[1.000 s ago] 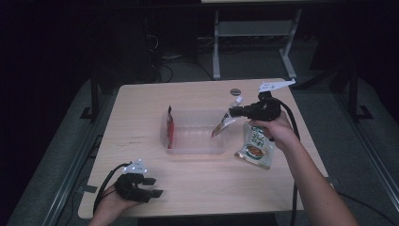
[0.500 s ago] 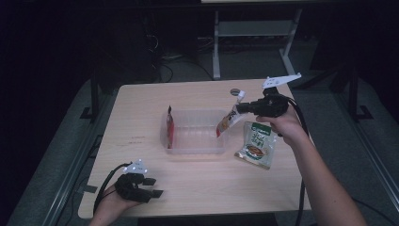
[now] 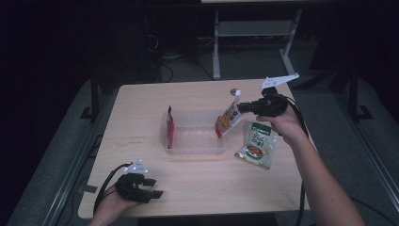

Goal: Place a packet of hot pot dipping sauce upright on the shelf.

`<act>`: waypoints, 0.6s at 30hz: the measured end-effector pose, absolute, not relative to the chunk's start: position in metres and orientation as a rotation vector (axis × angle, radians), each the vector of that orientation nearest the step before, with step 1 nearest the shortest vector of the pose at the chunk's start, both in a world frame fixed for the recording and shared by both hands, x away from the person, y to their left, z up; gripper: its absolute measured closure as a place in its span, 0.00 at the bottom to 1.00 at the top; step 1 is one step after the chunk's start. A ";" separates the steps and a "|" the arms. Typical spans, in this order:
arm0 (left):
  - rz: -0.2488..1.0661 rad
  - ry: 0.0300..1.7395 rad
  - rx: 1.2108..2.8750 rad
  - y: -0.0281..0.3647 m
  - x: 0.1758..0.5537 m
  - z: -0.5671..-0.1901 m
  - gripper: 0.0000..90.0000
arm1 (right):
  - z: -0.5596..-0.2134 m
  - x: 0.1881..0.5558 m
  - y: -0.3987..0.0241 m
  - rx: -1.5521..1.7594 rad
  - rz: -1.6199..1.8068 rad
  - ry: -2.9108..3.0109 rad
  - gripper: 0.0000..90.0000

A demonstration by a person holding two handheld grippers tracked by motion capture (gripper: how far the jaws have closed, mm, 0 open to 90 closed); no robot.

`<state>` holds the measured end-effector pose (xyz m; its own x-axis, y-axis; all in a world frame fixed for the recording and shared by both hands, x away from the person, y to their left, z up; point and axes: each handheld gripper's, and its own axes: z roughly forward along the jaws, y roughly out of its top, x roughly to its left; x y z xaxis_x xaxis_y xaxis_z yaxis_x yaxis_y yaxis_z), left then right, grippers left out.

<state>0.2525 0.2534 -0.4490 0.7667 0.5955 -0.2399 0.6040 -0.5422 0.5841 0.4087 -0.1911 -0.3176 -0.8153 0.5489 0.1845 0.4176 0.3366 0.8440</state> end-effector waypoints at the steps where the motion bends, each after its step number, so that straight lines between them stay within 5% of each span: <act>1: -0.017 0.889 2.295 0.253 0.253 -0.449 0.45 | -0.317 0.408 -0.190 0.898 1.495 2.455 1.00; 18: -0.023 0.888 2.300 0.253 0.253 -0.450 0.45 | -0.300 0.404 -0.181 0.837 1.452 2.451 1.00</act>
<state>0.2528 0.2525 -0.4501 0.7691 0.5919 -0.2411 0.6038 -0.5492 0.5777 0.4040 -0.1809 -0.2996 -0.8274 0.5457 0.1324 0.3783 0.3675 0.8496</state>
